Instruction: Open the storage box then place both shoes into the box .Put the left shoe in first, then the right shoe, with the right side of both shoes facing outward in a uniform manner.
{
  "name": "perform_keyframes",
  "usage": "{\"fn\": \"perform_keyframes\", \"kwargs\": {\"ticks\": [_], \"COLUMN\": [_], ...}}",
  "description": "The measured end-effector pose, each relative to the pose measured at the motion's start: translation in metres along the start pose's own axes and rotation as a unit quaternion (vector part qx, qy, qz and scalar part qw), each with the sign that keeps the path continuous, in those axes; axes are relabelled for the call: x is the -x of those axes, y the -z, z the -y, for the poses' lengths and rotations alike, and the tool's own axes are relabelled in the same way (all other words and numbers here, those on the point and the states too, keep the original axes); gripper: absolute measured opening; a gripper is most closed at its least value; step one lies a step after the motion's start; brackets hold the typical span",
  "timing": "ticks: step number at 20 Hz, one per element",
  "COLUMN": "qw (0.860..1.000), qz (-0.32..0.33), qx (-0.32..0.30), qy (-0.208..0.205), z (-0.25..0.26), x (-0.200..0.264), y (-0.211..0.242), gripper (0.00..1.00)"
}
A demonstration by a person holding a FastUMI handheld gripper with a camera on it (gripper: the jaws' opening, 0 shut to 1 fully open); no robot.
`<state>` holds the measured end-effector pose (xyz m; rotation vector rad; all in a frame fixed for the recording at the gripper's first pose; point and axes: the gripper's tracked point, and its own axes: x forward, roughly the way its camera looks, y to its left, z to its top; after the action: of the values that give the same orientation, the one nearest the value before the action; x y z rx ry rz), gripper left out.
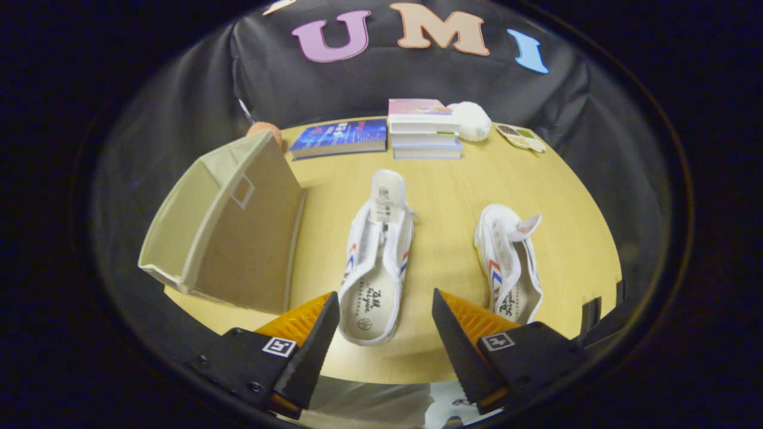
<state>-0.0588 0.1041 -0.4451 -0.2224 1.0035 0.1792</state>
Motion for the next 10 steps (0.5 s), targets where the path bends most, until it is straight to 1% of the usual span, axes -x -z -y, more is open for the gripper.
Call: {"fn": "perform_keyframes", "kwargs": {"ticks": [2,4,8,10], "qw": [1.000,0.999,1.000,0.999], "qz": [-0.010,-0.008,-0.026,-0.029], "qx": [0.014,0.023,0.004,0.003], "qy": [0.011,0.022,0.014,0.024], "z": [0.006,0.011,0.007,0.013], "x": [-0.019,-0.031,-0.060,-0.074], "y": [0.004,-0.002,-0.013,-0.023], "gripper": [0.94,0.91,0.76,0.68]}}
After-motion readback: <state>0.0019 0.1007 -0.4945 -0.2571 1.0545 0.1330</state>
